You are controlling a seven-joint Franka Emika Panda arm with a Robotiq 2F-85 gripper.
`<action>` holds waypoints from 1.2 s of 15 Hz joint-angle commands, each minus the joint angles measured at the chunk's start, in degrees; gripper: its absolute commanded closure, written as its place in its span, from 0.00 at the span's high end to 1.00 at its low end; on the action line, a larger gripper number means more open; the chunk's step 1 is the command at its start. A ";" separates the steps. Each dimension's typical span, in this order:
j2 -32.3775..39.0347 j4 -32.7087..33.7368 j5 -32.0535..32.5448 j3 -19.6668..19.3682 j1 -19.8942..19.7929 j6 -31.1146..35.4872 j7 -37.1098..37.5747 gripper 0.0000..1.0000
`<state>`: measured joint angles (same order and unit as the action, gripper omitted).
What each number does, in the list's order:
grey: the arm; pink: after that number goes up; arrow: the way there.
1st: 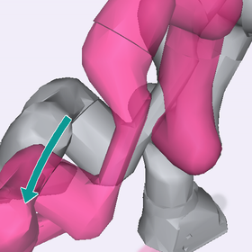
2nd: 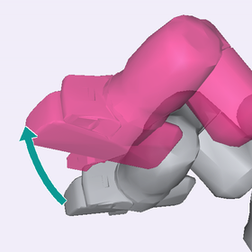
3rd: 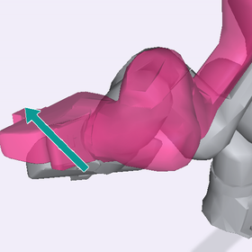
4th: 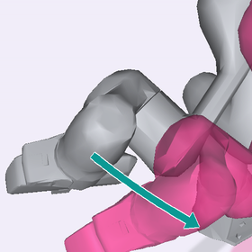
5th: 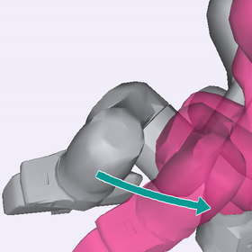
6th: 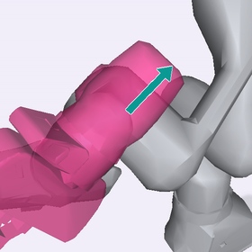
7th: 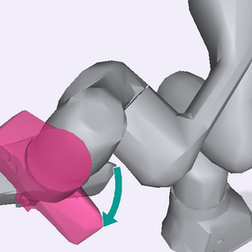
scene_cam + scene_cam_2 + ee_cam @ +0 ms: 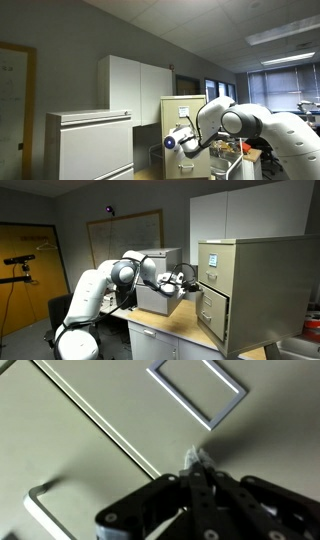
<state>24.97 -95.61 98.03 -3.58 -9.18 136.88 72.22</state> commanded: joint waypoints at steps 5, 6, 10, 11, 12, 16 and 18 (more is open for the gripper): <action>8.99 19.01 -29.76 0.75 -4.80 9.16 -10.03 0.00; 9.10 19.94 -34.98 0.68 -4.95 10.72 -12.96 0.00; 9.72 22.34 -39.35 -1.40 -4.62 11.11 -19.32 0.00; 9.98 22.55 -40.40 -5.55 -1.62 11.38 -20.57 0.00; 10.06 22.85 -38.98 -7.03 -0.74 10.58 -19.46 0.00; 11.43 24.52 -38.63 -11.13 1.89 8.95 -16.95 0.00; 11.81 24.91 -41.19 -10.93 2.08 7.31 -17.31 0.00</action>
<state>30.60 -82.14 57.20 -11.22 -6.03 143.29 55.53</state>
